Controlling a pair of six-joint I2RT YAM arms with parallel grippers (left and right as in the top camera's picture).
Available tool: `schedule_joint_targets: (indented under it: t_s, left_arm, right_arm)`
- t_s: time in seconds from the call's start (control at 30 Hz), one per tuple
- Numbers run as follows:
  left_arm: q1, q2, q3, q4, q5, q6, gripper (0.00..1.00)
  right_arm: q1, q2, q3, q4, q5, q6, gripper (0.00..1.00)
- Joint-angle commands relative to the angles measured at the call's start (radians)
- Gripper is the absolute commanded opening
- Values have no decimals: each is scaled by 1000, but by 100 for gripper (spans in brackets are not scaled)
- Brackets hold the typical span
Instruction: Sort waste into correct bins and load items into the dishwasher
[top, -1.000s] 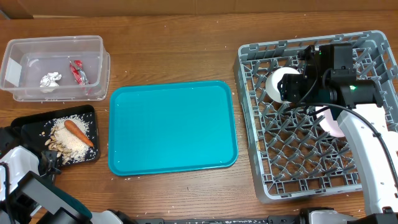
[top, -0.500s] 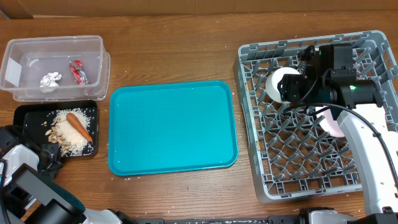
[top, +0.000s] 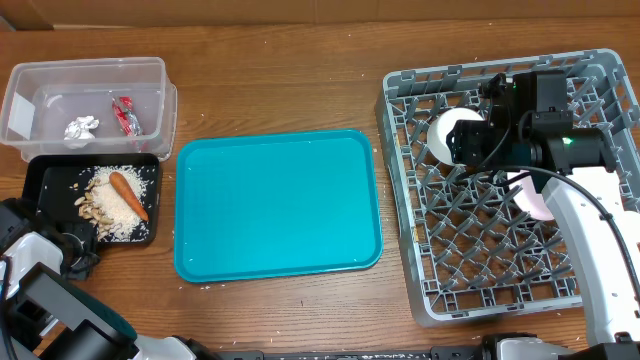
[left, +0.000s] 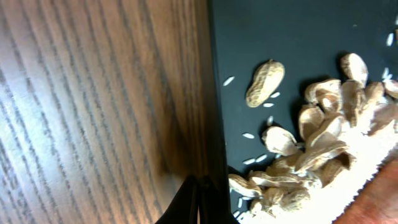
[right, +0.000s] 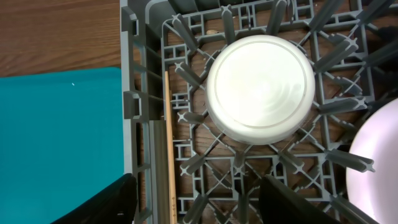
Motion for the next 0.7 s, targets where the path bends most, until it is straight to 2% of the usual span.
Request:
schedule_joint_targets:
  t_s: [0.0, 0.23, 0.37, 0.67]
  left_arm:
    - [0, 6, -6, 24, 87, 43, 4]
    - [-32, 6, -6, 58, 98, 50, 6]
    - [-51, 6, -6, 80, 122, 72, 10]
    - [-55, 2, -5, 35, 122, 88, 9]
  right_arm:
    - [3, -3, 27, 2, 3, -3, 65]
    - [3, -3, 27, 0, 3, -3, 64]
    - [3, -3, 27, -2, 3, -3, 65]
    - [3, -3, 27, -2, 3, -3, 65]
